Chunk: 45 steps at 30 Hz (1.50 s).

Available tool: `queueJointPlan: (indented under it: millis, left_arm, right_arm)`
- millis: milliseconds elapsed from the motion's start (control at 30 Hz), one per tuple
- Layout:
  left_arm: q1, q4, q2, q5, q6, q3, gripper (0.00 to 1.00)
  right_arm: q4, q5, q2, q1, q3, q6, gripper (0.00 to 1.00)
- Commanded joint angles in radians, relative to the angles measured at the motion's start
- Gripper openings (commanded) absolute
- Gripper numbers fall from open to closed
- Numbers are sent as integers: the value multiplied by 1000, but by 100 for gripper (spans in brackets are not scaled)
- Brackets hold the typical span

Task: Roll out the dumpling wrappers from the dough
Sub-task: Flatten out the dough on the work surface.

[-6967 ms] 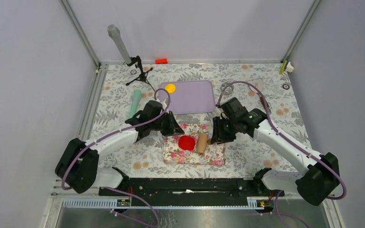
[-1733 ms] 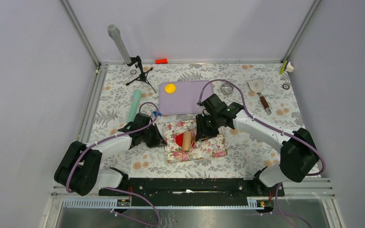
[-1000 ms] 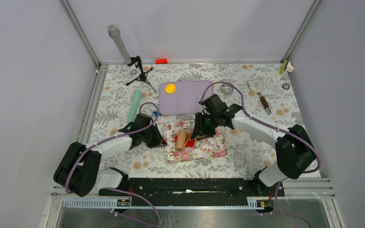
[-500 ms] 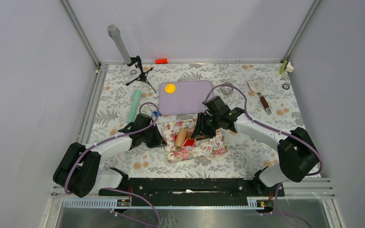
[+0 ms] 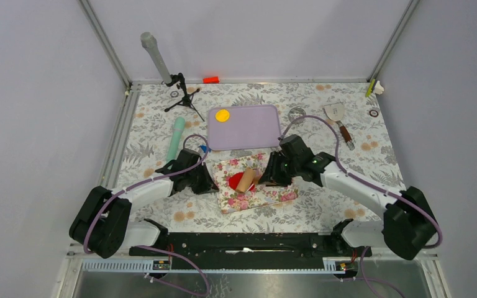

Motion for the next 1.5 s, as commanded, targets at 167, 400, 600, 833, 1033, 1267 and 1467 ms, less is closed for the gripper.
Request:
queueJointPlan:
  millis: [167, 400, 600, 833, 1033, 1267, 1467]
  left_arm:
    - [1, -122, -45, 23, 2, -59, 0]
    - [-25, -113, -45, 19, -3, -51, 0]
    - [-57, -99, -21, 23, -13, -33, 0]
    - [-84, -96, -22, 29, -16, -28, 0]
    - [-117, -126, -28, 67, 7, -29, 0]
    - [-163, -187, -27, 96, 29, -15, 0]
    - [-179, -224, 14, 22, 77, 55, 0]
  right_arm:
    - [-255, 346, -60, -65, -21, 21, 0]
    - [-160, 317, 58, -59, 2, 31, 0]
    - [-127, 384, 191, 34, 89, 64, 0]
    - [-93, 427, 238, 63, 86, 106, 0]
    - [-132, 446, 184, 70, 89, 114, 0]
    - [-238, 466, -20, 68, -51, 141, 0]
    - [-339, 432, -121, 69, 26, -8, 0]
